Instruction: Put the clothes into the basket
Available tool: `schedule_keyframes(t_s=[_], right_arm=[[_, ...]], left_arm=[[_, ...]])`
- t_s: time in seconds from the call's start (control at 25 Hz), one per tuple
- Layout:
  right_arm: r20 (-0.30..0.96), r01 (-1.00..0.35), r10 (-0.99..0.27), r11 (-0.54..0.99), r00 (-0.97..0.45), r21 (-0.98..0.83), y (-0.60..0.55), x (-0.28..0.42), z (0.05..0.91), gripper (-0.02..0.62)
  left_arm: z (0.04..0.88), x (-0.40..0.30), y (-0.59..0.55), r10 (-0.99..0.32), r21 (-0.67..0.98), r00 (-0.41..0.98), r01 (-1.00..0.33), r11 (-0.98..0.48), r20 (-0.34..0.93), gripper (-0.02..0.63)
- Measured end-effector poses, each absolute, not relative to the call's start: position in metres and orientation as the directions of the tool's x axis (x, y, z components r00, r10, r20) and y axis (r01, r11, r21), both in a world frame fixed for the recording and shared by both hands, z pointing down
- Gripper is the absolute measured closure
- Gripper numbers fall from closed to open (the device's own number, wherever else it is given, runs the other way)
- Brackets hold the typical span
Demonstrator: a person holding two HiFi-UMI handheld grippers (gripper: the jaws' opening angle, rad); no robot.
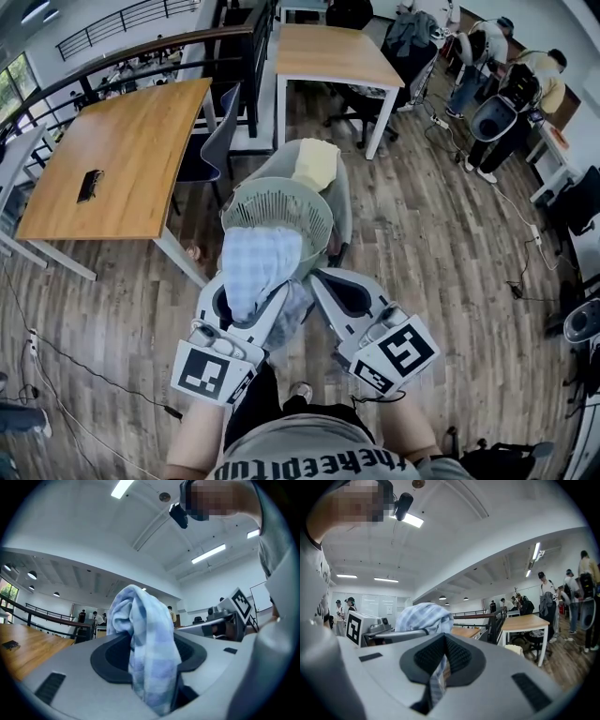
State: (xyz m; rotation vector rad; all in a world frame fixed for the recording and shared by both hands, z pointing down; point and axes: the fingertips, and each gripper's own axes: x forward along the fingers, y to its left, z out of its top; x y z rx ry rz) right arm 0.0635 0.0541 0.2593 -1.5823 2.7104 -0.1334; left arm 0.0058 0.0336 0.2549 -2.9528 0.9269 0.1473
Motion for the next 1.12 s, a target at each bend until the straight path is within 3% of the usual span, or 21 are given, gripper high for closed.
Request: schedule_keyframes(t_s=[1.12], right_arm=[[0.072, -0.920, -0.918, 0.386, -0.390, -0.066, -0.055, 0.033, 0.262, 0.586]], left_arm=[[0.254, -0.018, -0.086, -0.468, -0.007, 0.878, -0.471, -0.882, -0.101, 0.379]])
